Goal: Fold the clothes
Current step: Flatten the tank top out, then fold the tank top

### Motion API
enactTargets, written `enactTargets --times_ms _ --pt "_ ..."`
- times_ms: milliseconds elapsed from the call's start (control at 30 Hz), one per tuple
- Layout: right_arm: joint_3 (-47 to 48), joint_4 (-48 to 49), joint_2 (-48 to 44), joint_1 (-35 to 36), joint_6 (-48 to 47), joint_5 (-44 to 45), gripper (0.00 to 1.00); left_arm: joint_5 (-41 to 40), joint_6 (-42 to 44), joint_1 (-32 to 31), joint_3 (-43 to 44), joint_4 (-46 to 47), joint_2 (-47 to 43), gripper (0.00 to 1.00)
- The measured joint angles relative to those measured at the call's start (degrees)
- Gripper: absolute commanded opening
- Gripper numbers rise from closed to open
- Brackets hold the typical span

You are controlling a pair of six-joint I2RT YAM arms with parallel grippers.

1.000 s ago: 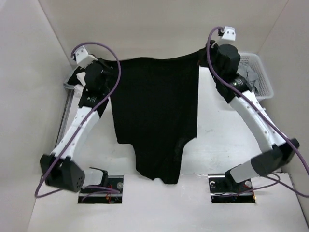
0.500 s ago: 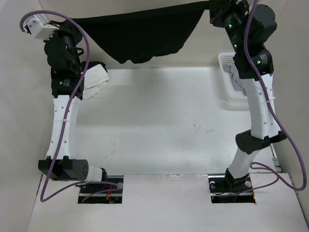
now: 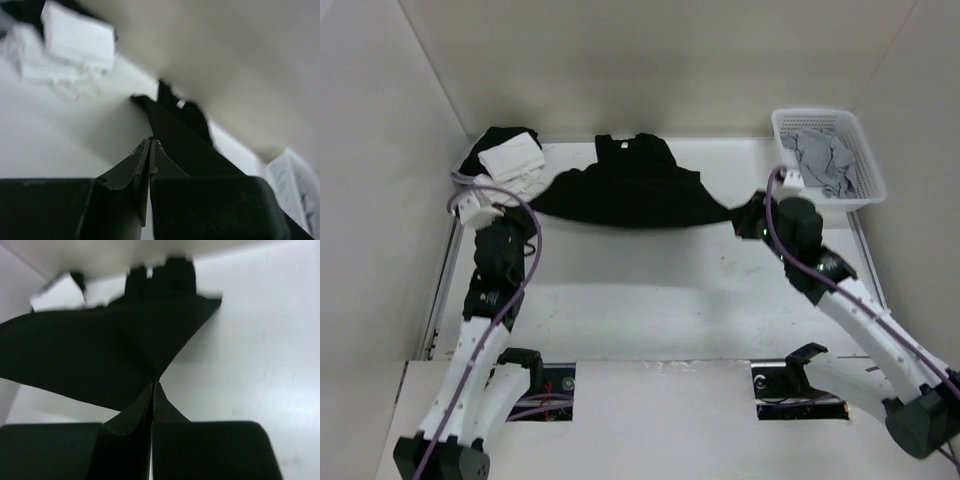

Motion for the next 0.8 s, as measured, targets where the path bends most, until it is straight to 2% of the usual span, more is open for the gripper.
enactTargets --times_ms 67,167,267,400,533,633,700,800 --pt "-10.43 0.20 -6.47 2.58 2.67 -0.02 0.00 -0.39 -1.18 -1.07 -8.00 -5.38 -8.57 0.01" --pt "-21.94 0.46 -14.53 8.20 7.48 0.00 0.00 -0.37 -3.72 -1.79 -13.60 -13.57 -18.99 0.01" --pt "-30.95 -0.42 -21.14 14.80 13.66 -0.04 0.00 -0.17 -7.34 -2.80 -16.02 -23.47 -28.70 0.00" --pt "-38.58 -4.11 -26.40 24.65 22.99 0.76 0.00 0.66 -12.70 -5.66 -16.06 -33.70 -34.12 0.00" --pt "-38.66 -7.76 -27.71 34.38 29.27 4.09 0.00 0.72 -17.18 -9.14 -15.85 -40.65 -34.80 0.00" --pt "-34.91 -10.80 -26.27 37.92 30.97 7.48 0.00 -0.24 -18.49 -9.31 -13.27 -44.68 -34.88 0.00" --pt "-31.30 -11.37 -24.37 37.24 30.21 8.63 0.00 -1.62 -18.12 -8.92 -10.54 -44.54 -33.92 0.00" --pt "-23.80 -10.05 -18.43 29.22 25.70 8.22 0.00 -4.15 -16.46 -8.02 -6.95 -38.84 -28.65 0.00"
